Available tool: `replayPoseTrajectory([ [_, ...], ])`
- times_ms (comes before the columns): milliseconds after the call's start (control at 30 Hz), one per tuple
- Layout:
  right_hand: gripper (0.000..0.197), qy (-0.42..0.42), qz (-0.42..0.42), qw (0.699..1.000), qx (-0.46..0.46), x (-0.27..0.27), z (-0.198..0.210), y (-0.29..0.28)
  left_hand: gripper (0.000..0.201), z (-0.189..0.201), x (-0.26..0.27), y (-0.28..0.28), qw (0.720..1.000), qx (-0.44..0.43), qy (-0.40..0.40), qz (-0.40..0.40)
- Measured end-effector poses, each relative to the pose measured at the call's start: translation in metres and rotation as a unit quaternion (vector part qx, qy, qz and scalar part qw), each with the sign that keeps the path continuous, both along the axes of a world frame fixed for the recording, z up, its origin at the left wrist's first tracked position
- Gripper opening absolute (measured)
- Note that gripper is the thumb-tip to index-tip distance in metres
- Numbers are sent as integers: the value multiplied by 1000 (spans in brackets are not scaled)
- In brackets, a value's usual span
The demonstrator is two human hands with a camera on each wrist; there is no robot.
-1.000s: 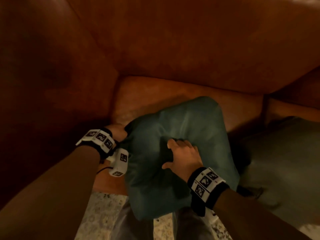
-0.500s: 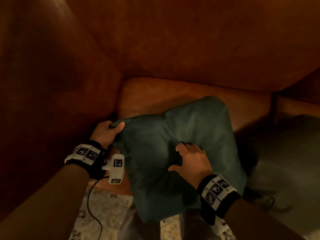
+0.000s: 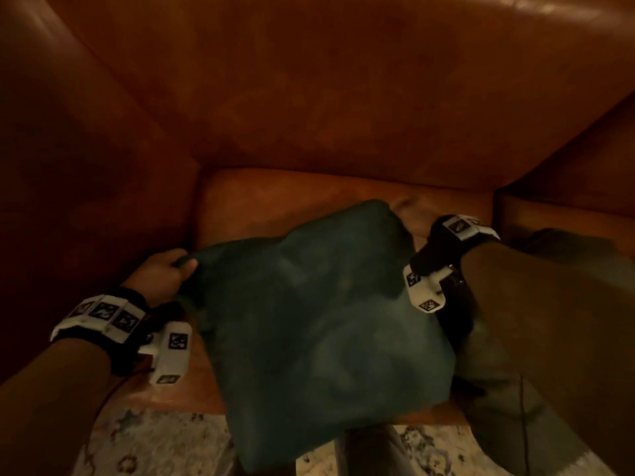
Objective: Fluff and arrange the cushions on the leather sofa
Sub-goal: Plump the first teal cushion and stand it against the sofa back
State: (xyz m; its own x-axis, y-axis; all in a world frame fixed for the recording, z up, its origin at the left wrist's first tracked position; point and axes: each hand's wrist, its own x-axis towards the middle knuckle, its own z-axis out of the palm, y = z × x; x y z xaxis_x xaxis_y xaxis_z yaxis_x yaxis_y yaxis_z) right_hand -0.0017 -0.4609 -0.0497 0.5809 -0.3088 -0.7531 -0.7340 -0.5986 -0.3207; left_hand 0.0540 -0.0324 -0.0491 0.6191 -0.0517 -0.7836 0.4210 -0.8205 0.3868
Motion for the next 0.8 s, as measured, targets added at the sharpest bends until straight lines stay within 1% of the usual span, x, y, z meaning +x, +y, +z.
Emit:
replayPoseTrajectory([
  [33,38,-3,-24,1000,10,-1,6,4,20,1,7,-3,998,41,-31,-31],
  [67,36,-22,-64,998,19,-3,16,9,21,5,14,-9,990,99,-81,-61],
  [100,34,-27,-99,994,40,-11,23,11,22,9,24,-17,977,144,-135,-76],
  [133,33,-30,-118,990,72,-24,23,11,23,15,34,-25,967,167,-175,-75],
  [167,30,-22,-137,985,105,-38,23,11,24,18,44,-33,964,177,-189,-65],
  [200,27,-2,-137,983,122,-50,15,10,26,21,54,-40,965,182,-183,-51],
  [267,23,17,-129,982,136,-70,-5,10,41,25,61,-53,970,188,-147,-35],
  [300,21,12,-116,985,131,-75,-13,8,50,28,57,-63,968,187,-158,-57],
  [333,20,10,-127,982,140,-78,-18,7,58,33,48,-76,958,172,-204,-103],
  [367,19,-5,-159,975,154,-78,-17,8,67,37,34,-91,939,141,-262,-171],
  [400,20,-19,-191,965,179,-78,-15,11,76,43,13,-110,917,100,-292,-254],
  [433,23,-22,-211,957,200,-78,-15,12,84,43,-12,-127,896,67,-288,-331],
  [467,28,-14,-214,951,225,-77,-14,16,90,41,-38,-143,880,57,-256,-397],
  [500,32,-4,-216,944,251,-75,-13,18,94,34,-61,-156,865,73,-222,-444],
  [533,33,5,-231,931,282,-73,-13,22,95,27,-78,-166,853,100,-201,-470],
  [567,35,9,-252,915,316,-72,-13,24,95,19,-90,-172,846,126,-201,-478],
  [600,38,4,-254,912,323,-71,-16,25,94,12,-95,-174,843,143,-208,-476],
  [633,39,-4,-238,920,312,-70,-22,23,94,7,-94,-174,841,151,-217,-473],
  [700,42,2,-167,957,237,-72,-31,18,93,3,-89,-172,839,149,-224,-472],
  [733,41,7,-144,969,201,-73,-36,15,93,3,-87,-169,840,145,-227,-471],
  [767,36,5,-147,971,190,-73,-38,11,92,3,-85,-167,841,141,-229,-469],
  [800,29,-5,-171,965,196,-74,-40,6,92,4,-84,-166,843,140,-226,-468],
])
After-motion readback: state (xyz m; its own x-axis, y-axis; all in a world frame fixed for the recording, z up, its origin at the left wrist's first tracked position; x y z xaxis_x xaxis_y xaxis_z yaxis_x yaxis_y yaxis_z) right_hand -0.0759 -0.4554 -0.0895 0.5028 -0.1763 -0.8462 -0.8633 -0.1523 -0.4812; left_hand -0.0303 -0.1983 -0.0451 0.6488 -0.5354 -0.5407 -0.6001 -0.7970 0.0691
